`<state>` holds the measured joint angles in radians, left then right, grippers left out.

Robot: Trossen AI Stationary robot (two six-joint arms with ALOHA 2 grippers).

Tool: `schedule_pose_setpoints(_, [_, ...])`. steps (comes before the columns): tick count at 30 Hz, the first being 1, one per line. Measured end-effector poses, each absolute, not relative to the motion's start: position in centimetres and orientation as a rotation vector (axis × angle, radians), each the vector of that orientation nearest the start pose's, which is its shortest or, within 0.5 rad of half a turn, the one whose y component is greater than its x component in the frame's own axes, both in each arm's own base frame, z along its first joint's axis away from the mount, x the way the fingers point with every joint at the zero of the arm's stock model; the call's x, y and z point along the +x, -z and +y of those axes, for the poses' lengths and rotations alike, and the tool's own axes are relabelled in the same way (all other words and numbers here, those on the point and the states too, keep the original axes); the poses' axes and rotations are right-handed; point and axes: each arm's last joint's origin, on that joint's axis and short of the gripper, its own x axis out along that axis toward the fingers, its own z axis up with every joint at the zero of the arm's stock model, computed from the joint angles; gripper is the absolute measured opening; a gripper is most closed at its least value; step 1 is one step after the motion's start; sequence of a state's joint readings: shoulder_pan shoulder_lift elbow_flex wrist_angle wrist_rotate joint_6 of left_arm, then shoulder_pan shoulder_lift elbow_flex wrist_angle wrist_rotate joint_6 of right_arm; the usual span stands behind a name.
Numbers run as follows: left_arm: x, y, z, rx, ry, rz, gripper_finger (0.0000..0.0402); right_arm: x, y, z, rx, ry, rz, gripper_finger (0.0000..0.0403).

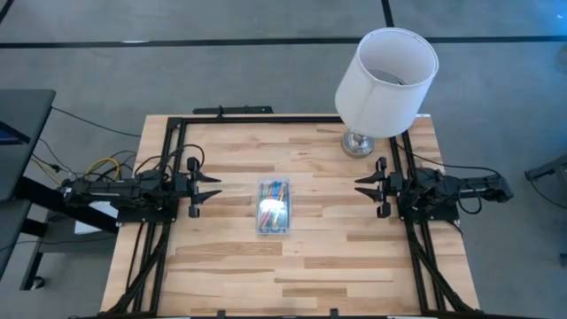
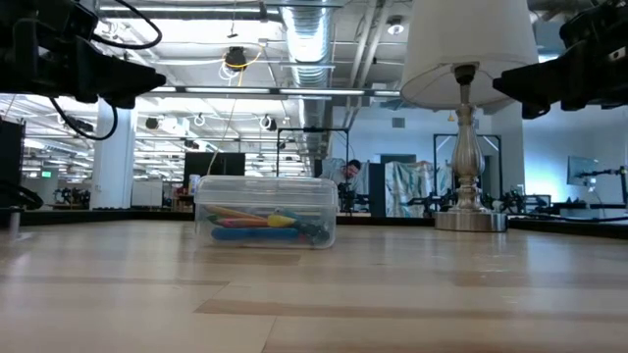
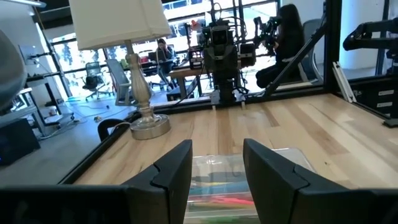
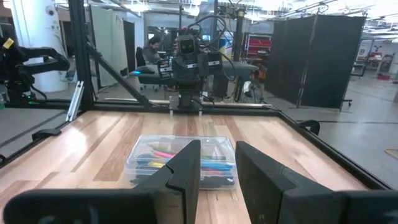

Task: Pick & place school supplies into a supply box
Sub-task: Return to Home Position

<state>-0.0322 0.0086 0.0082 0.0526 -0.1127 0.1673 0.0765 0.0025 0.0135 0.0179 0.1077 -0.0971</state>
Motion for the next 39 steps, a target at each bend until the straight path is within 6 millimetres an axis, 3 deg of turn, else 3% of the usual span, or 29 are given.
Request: schedule_pose_setpoints(39, [9.76,-17.01,0.01,0.166,-0.084,-0.043,0.0139,9.68,-16.99,0.44,-0.093,0.031,-0.031,0.0098])
